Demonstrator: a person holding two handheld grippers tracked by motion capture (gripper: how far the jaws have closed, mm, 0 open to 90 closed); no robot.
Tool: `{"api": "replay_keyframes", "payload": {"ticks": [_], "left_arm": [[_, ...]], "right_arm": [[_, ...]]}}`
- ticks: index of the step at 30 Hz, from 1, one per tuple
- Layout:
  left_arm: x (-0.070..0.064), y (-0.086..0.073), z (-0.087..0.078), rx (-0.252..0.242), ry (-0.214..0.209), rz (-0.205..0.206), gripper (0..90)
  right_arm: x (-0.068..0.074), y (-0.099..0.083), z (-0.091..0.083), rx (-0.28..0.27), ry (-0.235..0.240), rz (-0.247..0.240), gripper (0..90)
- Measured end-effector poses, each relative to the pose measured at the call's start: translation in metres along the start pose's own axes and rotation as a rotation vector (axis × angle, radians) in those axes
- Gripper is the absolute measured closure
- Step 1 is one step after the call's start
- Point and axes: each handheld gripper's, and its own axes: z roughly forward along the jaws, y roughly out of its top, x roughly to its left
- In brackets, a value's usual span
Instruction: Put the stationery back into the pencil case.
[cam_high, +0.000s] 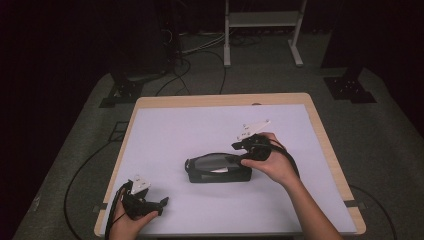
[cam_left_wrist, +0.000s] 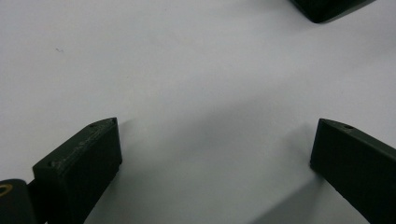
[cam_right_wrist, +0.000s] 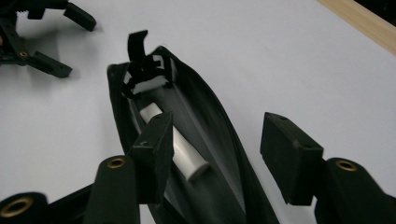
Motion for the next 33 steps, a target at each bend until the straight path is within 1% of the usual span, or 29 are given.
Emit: {"api": "replay_keyframes", "payload": {"ticks": [1, 2, 10, 11, 12, 13, 14, 16, 19, 21, 23, 24, 28, 29, 30, 33], "left_arm": [[0.0, 0.0, 0.0, 0.0, 0.0, 0.0, 1.2], [0.0, 0.0, 0.0, 0.0, 0.0, 0.0, 1.2], [0.0, 0.0, 0.0, 0.001, -0.001, 0.001, 1.2], [0.0, 0.0, 0.0, 0.001, -0.001, 0.001, 1.2], [0.0, 0.0, 0.0, 0.001, -0.001, 0.001, 1.2], [0.0, 0.0, 0.0, 0.001, -0.001, 0.001, 1.2], [0.0, 0.0, 0.0, 0.001, 0.0, 0.001, 1.2], [0.0, 0.0, 0.0, 0.001, -0.001, 0.001, 1.2], [0.0, 0.0, 0.0, -0.001, 0.0, -0.005, 1.2], [0.0, 0.0, 0.0, 0.002, 0.0, 0.0, 1.2], [0.0, 0.0, 0.0, 0.003, 0.0, 0.0, 1.2], [0.0, 0.0, 0.0, 0.002, 0.0, 0.0, 1.2], [0.0, 0.0, 0.0, 0.002, 0.0, -0.001, 1.2], [0.0, 0.0, 0.0, 0.002, 0.0, -0.001, 1.2], [0.0, 0.0, 0.0, 0.002, 0.0, 0.0, 1.2], [0.0, 0.0, 0.0, 0.002, 0.0, 0.0, 1.2]], "right_arm": [[-0.001, -0.006, -0.005, -0.009, -0.021, 0.003, 42.2], [-0.002, -0.008, -0.006, -0.019, -0.029, 0.003, 41.8], [-0.006, -0.029, -0.027, -0.053, -0.081, 0.04, 34.9], [-0.006, -0.029, -0.027, -0.053, -0.081, 0.04, 34.9], [-0.007, -0.035, -0.032, -0.061, -0.091, 0.049, 33.2], [-0.007, -0.035, -0.032, -0.061, -0.091, 0.049, 33.2], [-0.007, -0.04, -0.037, -0.058, -0.102, 0.059, 32.0], [-0.007, -0.043, -0.039, -0.06, -0.107, 0.063, 31.7], [-0.008, -0.053, -0.046, -0.054, -0.12, 0.09, 31.0], [-0.008, -0.063, -0.05, -0.051, -0.132, 0.108, 30.5], [-0.009, -0.066, -0.051, -0.052, -0.137, 0.111, 30.3], [-0.008, -0.073, -0.053, -0.046, -0.149, 0.12, 29.8], [-0.008, -0.085, -0.058, -0.047, -0.17, 0.139, 28.2], [-0.008, -0.085, -0.058, -0.047, -0.17, 0.139, 28.2], [-0.009, -0.092, -0.059, -0.042, -0.182, 0.148, 28.0], [-0.009, -0.098, -0.061, -0.039, -0.189, 0.159, 27.2]]}}
